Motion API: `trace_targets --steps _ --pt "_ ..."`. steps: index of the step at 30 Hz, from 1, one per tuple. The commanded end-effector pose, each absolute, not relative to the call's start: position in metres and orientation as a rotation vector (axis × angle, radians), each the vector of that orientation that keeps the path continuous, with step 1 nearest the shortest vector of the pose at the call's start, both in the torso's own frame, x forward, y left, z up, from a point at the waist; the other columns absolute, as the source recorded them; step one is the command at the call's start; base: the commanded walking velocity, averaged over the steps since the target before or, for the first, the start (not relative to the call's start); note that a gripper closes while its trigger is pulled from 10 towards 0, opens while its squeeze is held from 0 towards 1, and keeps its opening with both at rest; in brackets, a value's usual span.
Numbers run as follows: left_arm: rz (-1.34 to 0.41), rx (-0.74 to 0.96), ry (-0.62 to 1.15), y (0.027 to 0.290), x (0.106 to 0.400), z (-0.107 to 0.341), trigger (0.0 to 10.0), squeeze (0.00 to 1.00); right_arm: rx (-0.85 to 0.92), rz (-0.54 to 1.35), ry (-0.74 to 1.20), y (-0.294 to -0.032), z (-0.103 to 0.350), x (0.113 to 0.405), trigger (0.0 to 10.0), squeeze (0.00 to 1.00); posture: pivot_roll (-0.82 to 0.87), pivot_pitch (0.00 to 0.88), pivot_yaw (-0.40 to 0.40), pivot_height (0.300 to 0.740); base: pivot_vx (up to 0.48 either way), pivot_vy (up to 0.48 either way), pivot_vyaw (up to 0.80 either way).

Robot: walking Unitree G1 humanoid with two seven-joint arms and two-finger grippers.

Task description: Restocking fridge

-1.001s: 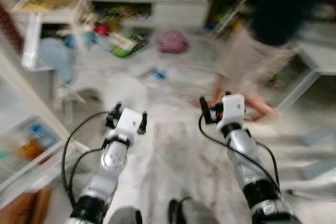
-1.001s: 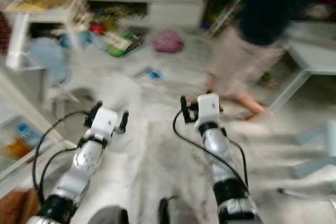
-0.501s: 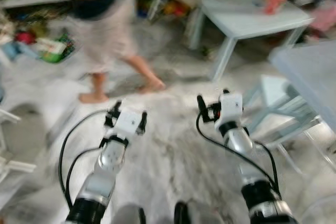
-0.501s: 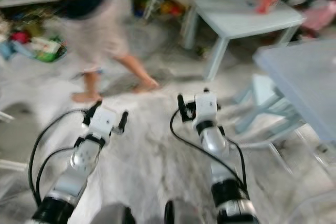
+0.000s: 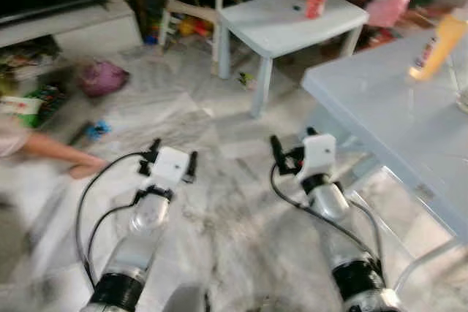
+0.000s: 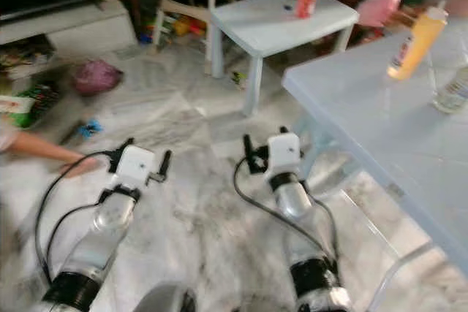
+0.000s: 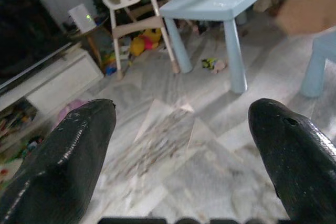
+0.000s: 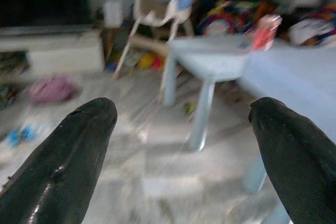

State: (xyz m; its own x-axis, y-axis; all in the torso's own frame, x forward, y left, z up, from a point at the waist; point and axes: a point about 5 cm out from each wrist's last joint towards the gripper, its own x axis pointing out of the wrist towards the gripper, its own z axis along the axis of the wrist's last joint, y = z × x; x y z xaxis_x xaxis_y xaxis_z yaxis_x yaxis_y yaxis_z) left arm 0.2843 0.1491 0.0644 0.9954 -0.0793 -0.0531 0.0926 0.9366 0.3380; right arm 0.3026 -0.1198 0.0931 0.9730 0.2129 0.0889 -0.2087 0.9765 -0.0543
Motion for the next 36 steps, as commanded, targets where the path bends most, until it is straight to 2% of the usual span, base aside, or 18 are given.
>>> trace_targets --steps 1,4,8,16,18,19,20,22,25,30,33,36 --pt "-0.064 0.342 0.012 0.152 0.283 0.067 10.0 0.00 -0.065 0.154 -0.135 -0.133 0.102 0.303 10.0 0.00 0.04 0.042 0.010 0.740 0.405 0.255 -0.66" --pt "0.022 0.316 0.019 0.170 0.276 0.065 10.0 0.00 -0.048 0.067 -0.161 -0.148 0.110 0.297 10.0 0.00 0.03 0.043 0.021 0.740 0.405 0.255 0.00" --pt "0.144 0.307 0.033 0.202 0.257 0.061 10.0 0.00 -0.090 -0.050 -0.142 -0.178 0.109 0.275 10.0 0.00 0.02 0.045 0.027 0.740 0.167 0.000 0.00" --pt "0.198 0.296 0.036 0.220 0.237 0.058 10.0 0.00 -0.136 -0.112 -0.049 -0.206 0.102 0.239 10.0 0.00 0.01 0.036 0.043 0.740 0.000 0.000 0.00" --pt "0.198 0.301 0.043 0.221 0.235 0.057 10.0 0.00 -0.109 -0.107 -0.018 -0.206 0.101 0.233 10.0 0.00 0.01 0.036 0.054 0.740 0.000 0.000 0.00" --pt "0.186 0.315 0.043 0.222 0.234 0.057 10.0 0.00 -0.197 -0.096 -0.008 -0.200 0.103 0.229 10.0 0.00 -0.01 0.037 0.072 0.740 0.000 0.000 0.00" --pt "0.186 0.315 0.043 0.222 0.234 0.057 10.0 0.00 -0.197 -0.096 -0.008 -0.200 0.103 0.229 10.0 0.00 -0.01 0.037 0.072 0.740 0.000 0.000 0.00" --pt "0.161 0.311 0.049 0.222 0.232 0.056 10.0 0.00 -0.254 0.034 -0.011 -0.186 0.109 0.221 10.0 0.00 -0.02 0.021 0.087 0.740 0.000 0.000 0.00" --pt "0.136 0.293 0.044 0.217 0.233 0.057 10.0 0.00 -0.209 0.111 0.011 -0.187 0.110 0.223 10.0 0.00 -0.02 0.013 0.083 0.740 0.000 0.000 0.00" --pt "0.142 0.304 0.040 0.218 0.225 0.055 10.0 0.00 -0.143 0.052 -0.017 -0.183 0.112 0.232 10.0 0.00 -0.02 0.000 0.066 0.740 0.000 0.000 0.00" --pt "0.154 0.310 0.041 0.220 0.223 0.054 10.0 0.00 -0.167 0.023 -0.023 -0.178 0.113 0.237 10.0 0.00 -0.01 0.000 0.057 0.740 0.000 0.000 0.00" --pt "0.159 0.287 0.031 0.218 0.229 0.058 10.0 0.00 -0.129 -0.091 -0.004 -0.183 0.112 0.253 10.0 0.00 -0.01 0.002 0.058 0.740 0.000 0.000 0.00"
